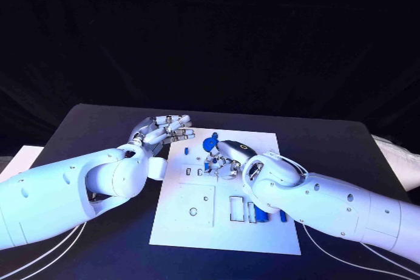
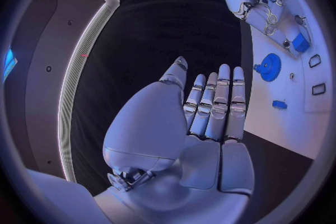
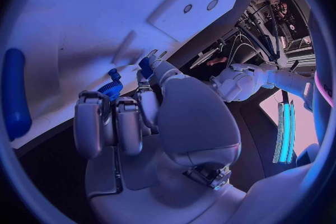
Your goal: Assemble the parts on the task board
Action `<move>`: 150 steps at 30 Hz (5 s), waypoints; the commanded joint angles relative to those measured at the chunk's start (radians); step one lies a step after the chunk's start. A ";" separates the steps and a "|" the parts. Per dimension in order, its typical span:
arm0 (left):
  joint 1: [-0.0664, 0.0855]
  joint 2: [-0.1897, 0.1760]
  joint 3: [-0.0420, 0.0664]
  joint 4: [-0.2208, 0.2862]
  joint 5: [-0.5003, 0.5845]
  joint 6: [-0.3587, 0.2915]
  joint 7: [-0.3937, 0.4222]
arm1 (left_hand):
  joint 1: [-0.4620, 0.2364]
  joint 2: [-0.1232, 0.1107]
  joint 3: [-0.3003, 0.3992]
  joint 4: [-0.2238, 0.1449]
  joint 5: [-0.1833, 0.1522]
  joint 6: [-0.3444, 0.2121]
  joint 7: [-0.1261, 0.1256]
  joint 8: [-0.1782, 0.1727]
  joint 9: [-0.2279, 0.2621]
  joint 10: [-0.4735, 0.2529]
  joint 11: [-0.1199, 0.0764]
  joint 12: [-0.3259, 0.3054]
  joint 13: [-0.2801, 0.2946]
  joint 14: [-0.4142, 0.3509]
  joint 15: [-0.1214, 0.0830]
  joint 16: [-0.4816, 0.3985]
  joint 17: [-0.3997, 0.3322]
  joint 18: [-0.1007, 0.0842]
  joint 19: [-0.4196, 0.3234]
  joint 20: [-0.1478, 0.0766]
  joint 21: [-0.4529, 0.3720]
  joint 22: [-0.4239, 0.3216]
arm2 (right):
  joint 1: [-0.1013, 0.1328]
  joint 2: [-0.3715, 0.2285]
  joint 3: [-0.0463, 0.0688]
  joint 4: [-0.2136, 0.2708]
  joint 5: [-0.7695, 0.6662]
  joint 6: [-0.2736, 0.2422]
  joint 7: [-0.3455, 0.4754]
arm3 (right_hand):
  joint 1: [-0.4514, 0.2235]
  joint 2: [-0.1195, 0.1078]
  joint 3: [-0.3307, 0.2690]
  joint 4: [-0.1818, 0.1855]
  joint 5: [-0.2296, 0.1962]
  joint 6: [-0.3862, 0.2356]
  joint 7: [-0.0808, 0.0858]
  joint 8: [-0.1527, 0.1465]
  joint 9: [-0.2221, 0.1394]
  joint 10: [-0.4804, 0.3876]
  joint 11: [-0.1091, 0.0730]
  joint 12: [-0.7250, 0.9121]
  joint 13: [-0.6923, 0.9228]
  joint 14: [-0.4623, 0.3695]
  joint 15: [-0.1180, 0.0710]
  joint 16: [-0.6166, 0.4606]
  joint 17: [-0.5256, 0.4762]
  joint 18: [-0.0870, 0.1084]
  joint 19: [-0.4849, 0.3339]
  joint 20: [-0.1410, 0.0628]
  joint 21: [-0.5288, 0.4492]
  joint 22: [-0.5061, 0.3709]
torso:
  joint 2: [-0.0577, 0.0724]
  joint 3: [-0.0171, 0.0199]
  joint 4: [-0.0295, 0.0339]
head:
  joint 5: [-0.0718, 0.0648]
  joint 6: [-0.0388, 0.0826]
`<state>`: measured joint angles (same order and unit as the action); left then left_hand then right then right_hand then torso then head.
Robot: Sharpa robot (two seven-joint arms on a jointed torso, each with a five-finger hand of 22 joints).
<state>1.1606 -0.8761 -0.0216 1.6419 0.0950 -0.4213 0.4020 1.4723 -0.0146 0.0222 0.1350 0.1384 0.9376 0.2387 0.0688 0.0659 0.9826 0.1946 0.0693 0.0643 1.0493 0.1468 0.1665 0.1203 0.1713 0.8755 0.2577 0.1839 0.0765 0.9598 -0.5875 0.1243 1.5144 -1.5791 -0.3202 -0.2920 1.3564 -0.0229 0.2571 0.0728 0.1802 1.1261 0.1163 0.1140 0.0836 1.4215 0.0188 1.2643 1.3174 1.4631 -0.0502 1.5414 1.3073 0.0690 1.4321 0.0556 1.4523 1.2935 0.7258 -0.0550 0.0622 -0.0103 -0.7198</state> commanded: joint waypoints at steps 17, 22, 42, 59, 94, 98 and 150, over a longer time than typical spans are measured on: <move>0.001 0.004 0.001 0.003 0.004 0.020 0.009 | 0.008 0.001 -0.001 -0.006 -0.005 -0.004 0.002 -0.001 -0.001 -0.005 -0.002 -0.001 -0.001 -0.001 0.001 -0.006 0.002 0.012 0.007 0.002 -0.005 -0.002 | -0.010 0.000 -0.006 0.004 -0.044 0.062 -0.039 | -0.026 -0.020 -0.006 0.001 0.004 0.012 -0.018 -0.005 0.006 0.010 -0.003 -0.005 0.031 0.092 -0.002 -0.004 0.191 -0.010 -0.009 0.001 -0.008 -0.004 | 0.001 0.0012 -0.0024 | 0.006 -0.012; 0.001 0.005 0.001 0.004 0.004 0.020 0.009 | 0.008 0.001 -0.001 -0.006 -0.005 -0.004 0.002 -0.001 -0.001 -0.005 -0.002 -0.001 -0.001 -0.001 0.001 -0.006 0.002 0.012 0.007 0.002 -0.005 -0.002 | -0.010 0.001 -0.006 0.007 -0.043 0.073 -0.042 | -0.032 -0.026 -0.009 0.002 0.002 0.008 -0.015 -0.009 0.004 0.009 -0.001 -0.008 0.029 0.092 -0.001 -0.005 0.190 -0.010 -0.010 0.002 -0.009 -0.006 | 0.001 0.0013 -0.0018 | 0.006 -0.016; 0.001 0.006 0.001 0.003 0.004 0.022 0.007 | 0.007 0.002 -0.001 -0.007 -0.005 -0.004 0.002 -0.001 -0.001 -0.005 -0.002 -0.001 -0.001 -0.001 0.001 -0.006 0.002 0.012 0.008 0.002 -0.005 -0.002 | -0.011 0.006 -0.010 0.004 -0.043 0.062 -0.061 | -0.070 -0.080 -0.038 0.009 0.003 -0.101 0.021 -0.053 -0.019 -0.046 0.029 -0.116 -0.045 0.089 0.025 -0.013 0.175 -0.004 -0.026 0.023 -0.028 -0.037 | 0.001 0.0014 -0.0015 | 0.003 -0.020; 0.000 0.008 0.001 -0.003 0.002 0.026 0.004 | 0.007 0.003 0.000 -0.008 -0.005 -0.003 0.002 -0.001 0.000 -0.004 -0.002 -0.001 -0.001 -0.001 0.000 -0.006 0.002 0.012 0.008 0.002 -0.006 -0.002 | -0.030 -0.023 -0.005 0.082 -0.039 -0.151 -0.019 | -0.101 -0.118 -0.126 0.055 0.018 -0.147 0.029 -0.048 -0.016 -0.056 0.039 -0.129 -0.059 0.084 0.034 -0.024 0.157 0.001 -0.036 0.034 -0.043 -0.060 | 0.001 0.0037 -0.0035 | 0.003 -0.017; 0.102 0.146 0.000 -0.173 -1.039 0.462 -1.020 | -0.246 0.060 -0.210 0.150 -0.085 0.078 -0.177 0.441 0.269 0.284 -0.207 1.028 0.902 0.522 -0.214 1.404 1.451 -0.098 0.561 -0.217 1.156 1.119 | 0.062 -0.394 0.088 0.188 0.605 -0.064 0.258 | -0.008 -0.067 -0.144 0.060 0.109 -0.137 0.028 -0.038 -0.012 -0.070 0.036 -0.144 -0.076 0.072 0.031 -0.060 0.102 0.017 -0.075 0.031 -0.095 -0.146 | -0.045 0.0342 -0.0476 | 0.048 -0.037; 0.104 0.174 0.000 -0.191 -1.065 0.475 -1.035 | -0.265 0.060 -0.237 0.155 -0.087 0.068 -0.186 0.484 0.308 0.308 -0.210 1.077 0.959 0.522 -0.221 1.404 1.451 -0.111 0.583 -0.221 1.204 1.192 | 0.062 -0.391 0.088 0.182 0.600 -0.058 0.252 | -0.011 -0.066 -0.145 0.062 0.109 -0.134 0.027 -0.037 -0.011 -0.070 0.036 -0.144 -0.076 0.071 0.030 -0.062 0.100 0.018 -0.076 0.031 -0.096 -0.148 | -0.043 0.0343 -0.0490 | 0.051 -0.037; 0.108 0.313 -0.009 -0.297 -1.166 0.656 -1.069 | -0.238 0.101 -0.271 0.148 -0.083 0.006 -0.201 0.599 0.455 0.333 -0.224 1.134 1.033 0.522 -0.234 1.404 1.451 -0.140 0.641 -0.235 1.302 1.350 | 0.052 -0.373 0.087 0.158 0.596 -0.030 0.229 | -0.014 -0.063 -0.148 0.065 0.123 -0.128 0.025 -0.035 -0.010 -0.069 0.034 -0.144 -0.077 0.070 0.029 -0.067 0.093 0.019 -0.079 0.030 -0.103 -0.158 | -0.041 0.0319 -0.0479 | 0.047 -0.070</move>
<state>1.2678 -0.5673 -0.0309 1.3468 -1.0655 0.2079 -0.6642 1.2288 0.0841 -0.2503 0.2860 0.0533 0.9515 0.0387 0.6618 0.5199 1.3097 -0.0286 1.1964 1.0962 1.4673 -0.0821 1.5678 1.3074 0.0469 1.4652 0.0288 1.4793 1.3077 1.0129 -0.9618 0.2110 1.6716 -0.9809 -0.3672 -0.0611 1.3480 -0.0900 0.1159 0.1366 0.3002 0.9914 0.1447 0.0730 0.0719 1.3517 0.0600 1.1171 1.2402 1.4666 -0.0213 1.4816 1.3076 0.0689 1.3604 0.0843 1.3514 1.1362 0.6845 -0.0231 0.0142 0.0369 -0.7893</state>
